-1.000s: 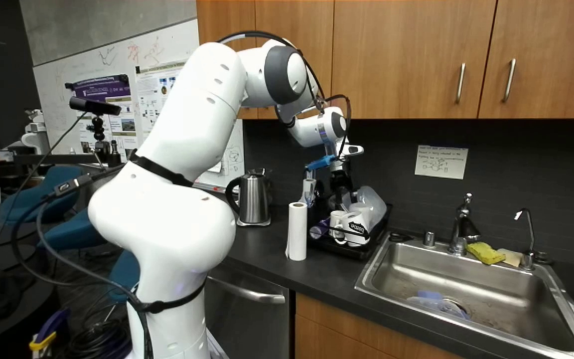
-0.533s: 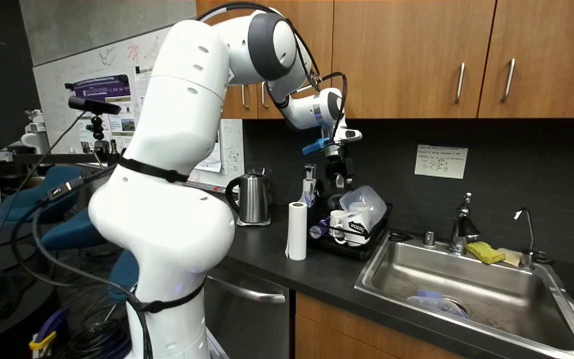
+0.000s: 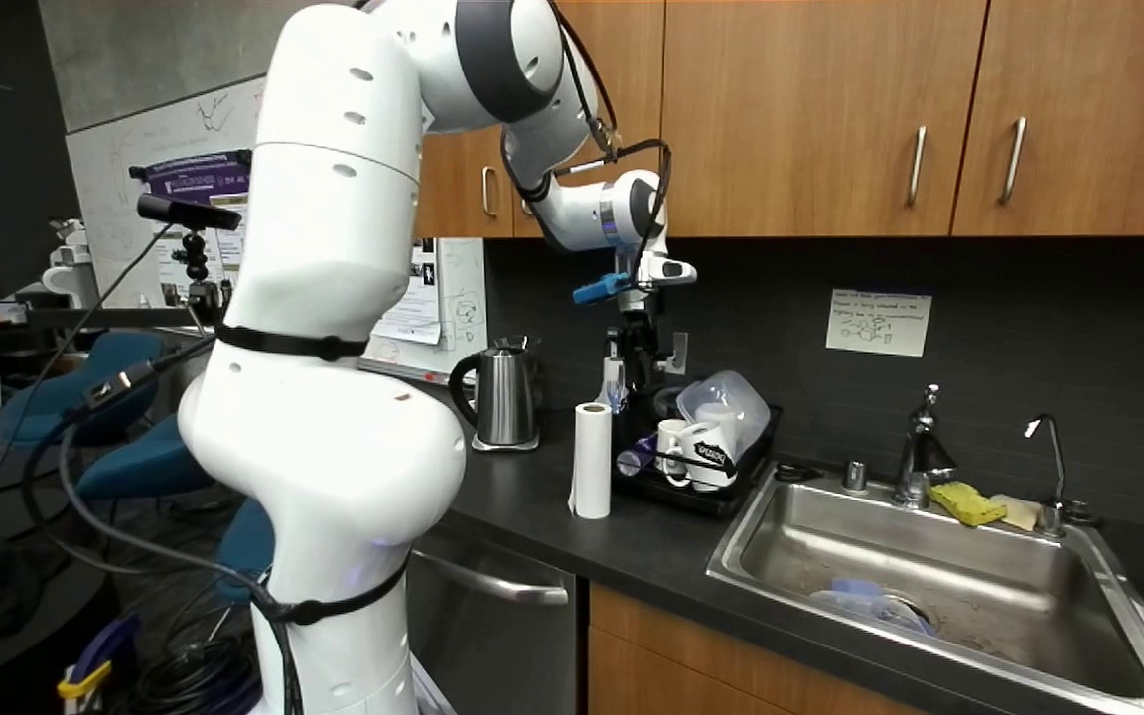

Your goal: Turn the paper towel slightly to the right and put the mug in the black basket

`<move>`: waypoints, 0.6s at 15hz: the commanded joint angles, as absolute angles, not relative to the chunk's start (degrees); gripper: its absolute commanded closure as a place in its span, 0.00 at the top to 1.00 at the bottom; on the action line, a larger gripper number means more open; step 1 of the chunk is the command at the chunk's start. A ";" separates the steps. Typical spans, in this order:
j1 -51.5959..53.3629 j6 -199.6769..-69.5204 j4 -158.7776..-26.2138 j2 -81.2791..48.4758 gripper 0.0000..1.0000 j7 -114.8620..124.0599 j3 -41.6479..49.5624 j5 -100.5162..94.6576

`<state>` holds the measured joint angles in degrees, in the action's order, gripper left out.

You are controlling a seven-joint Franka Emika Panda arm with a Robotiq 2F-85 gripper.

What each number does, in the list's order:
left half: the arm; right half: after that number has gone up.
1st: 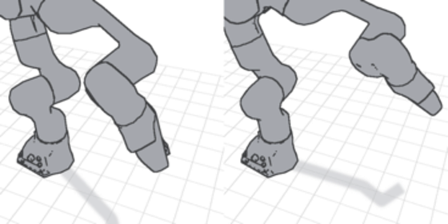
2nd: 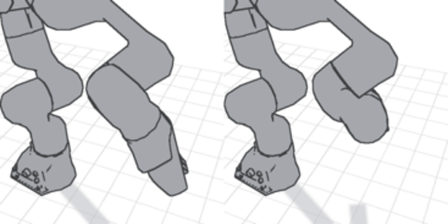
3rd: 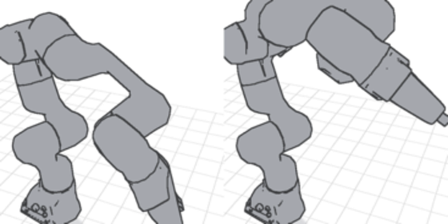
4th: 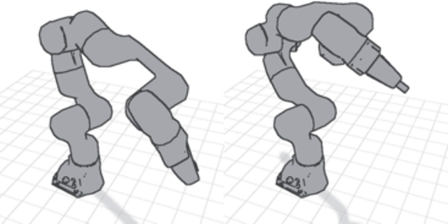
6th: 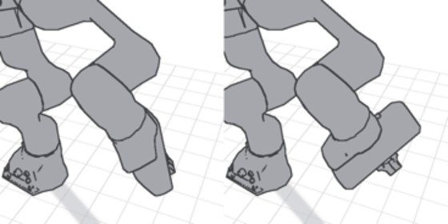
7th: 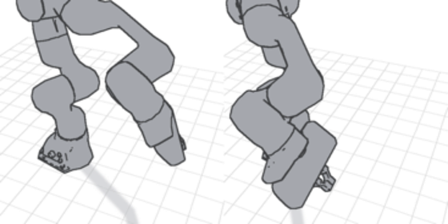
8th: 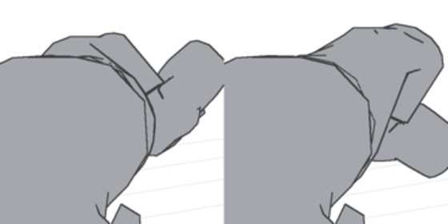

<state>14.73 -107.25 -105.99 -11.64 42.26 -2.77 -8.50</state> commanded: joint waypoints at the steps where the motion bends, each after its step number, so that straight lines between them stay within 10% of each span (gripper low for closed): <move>1: 13.66 -110.90 -117.71 -3.14 1.00 41.85 -5.39 -4.43; 9: 10.61 -119.32 -144.64 13.78 1.00 36.76 -6.79 -3.77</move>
